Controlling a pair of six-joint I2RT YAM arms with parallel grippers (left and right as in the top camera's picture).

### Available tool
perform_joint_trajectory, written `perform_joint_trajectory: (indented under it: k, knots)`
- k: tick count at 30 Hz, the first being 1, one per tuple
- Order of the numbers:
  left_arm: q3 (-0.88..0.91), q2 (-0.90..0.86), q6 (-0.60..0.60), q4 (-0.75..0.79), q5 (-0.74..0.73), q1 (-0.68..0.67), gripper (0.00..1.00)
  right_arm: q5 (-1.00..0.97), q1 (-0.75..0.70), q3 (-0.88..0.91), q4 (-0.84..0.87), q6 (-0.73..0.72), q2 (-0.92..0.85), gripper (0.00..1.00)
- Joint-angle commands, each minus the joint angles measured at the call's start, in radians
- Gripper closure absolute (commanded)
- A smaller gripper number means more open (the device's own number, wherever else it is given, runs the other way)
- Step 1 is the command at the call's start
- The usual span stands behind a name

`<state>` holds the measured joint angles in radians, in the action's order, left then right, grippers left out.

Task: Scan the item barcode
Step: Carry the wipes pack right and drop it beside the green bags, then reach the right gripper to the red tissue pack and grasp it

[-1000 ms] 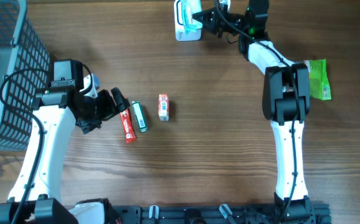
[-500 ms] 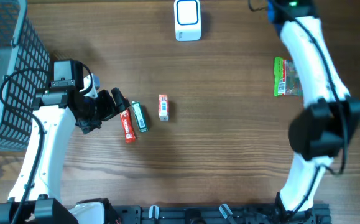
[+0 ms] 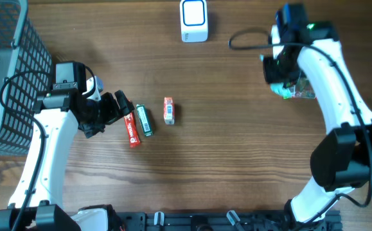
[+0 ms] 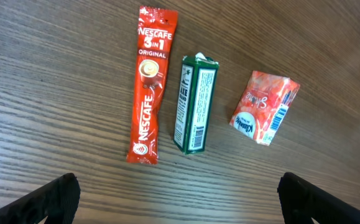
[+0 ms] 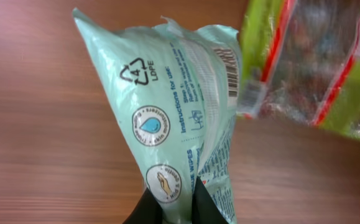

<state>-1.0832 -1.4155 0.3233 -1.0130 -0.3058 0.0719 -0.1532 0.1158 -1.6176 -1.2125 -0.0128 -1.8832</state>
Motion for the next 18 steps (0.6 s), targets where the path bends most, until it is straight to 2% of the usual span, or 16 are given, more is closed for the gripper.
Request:
perform_joint_trajectory:
  k: [1,5,6,7,8,12,14,15,18]
  knots:
    - [0.003,0.011,-0.002,0.000,-0.008,-0.003,0.00,-0.350,-0.025,0.132,0.039,-0.089,-0.006,0.95]
    - [0.003,0.011,-0.002,0.001,-0.008,-0.003,0.00,-0.411,-0.059,0.155,-0.002,-0.208,-0.006,0.94]
    - [0.003,0.011,-0.002,0.000,-0.008,-0.003,0.00,-0.410,-0.066,0.155,-0.005,-0.208,-0.006,0.78]
    - [0.003,0.011,-0.002,0.001,-0.008,-0.003,0.00,-0.407,-0.071,0.155,-0.006,-0.206,-0.006,0.47]
    - [0.003,0.011,-0.002,0.001,-0.008,-0.003,0.00,-0.397,-0.079,0.155,-0.009,-0.195,-0.006,0.35]
    - [0.003,0.011,-0.002,0.001,-0.008,-0.003,0.00,-0.326,-0.089,0.155,0.002,-0.188,-0.006,0.01]
    - [0.003,0.011,-0.002,0.000,-0.008,-0.003,0.00,-0.177,-0.088,0.155,0.045,-0.145,-0.006,0.01]
    - [0.003,0.011,-0.002,0.000,-0.008,-0.003,0.00,0.027,-0.088,0.155,0.089,-0.135,-0.006,0.01]
    - [0.003,0.011,-0.002,0.000,-0.008,-0.003,0.00,0.208,-0.082,0.155,0.121,-0.136,-0.006,0.00]
